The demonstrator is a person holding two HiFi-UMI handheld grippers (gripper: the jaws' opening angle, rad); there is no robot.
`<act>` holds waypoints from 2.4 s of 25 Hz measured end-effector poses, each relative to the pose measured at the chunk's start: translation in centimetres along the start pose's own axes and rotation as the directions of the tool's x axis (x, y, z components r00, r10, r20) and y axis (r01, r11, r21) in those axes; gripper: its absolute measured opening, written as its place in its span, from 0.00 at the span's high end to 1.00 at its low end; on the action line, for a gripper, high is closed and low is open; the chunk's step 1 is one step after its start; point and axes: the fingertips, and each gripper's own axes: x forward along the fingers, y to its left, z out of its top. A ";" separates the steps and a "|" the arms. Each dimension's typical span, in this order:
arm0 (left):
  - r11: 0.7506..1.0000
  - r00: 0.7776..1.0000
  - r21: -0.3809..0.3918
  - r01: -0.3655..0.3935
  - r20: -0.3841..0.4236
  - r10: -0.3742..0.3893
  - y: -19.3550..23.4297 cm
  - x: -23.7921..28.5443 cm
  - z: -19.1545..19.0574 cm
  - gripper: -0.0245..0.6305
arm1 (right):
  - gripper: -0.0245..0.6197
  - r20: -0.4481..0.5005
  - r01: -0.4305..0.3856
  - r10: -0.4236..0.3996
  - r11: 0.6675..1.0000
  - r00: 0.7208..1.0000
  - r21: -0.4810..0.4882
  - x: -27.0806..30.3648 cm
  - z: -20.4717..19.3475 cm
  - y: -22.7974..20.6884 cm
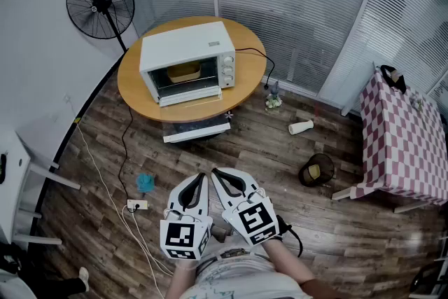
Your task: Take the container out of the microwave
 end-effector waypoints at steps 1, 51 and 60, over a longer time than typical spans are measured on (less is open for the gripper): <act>1.000 1.000 -0.002 -0.002 0.003 0.002 -0.1 0.1 0.1 0.94 | 0.97 0.006 0.000 0.000 1.000 1.000 0.002 -0.1 0.0 -0.2; 0.988 0.988 0.000 0.154 -0.012 -0.154 19.0 16.0 3.1 0.94 | 0.97 -0.020 0.132 -0.132 0.991 0.991 0.024 23.2 3.4 -8.6; 0.982 0.981 -0.012 0.190 -0.035 -0.190 21.1 16.7 2.4 0.94 | 0.97 -0.045 0.172 -0.170 0.984 0.984 0.037 25.2 2.9 -8.5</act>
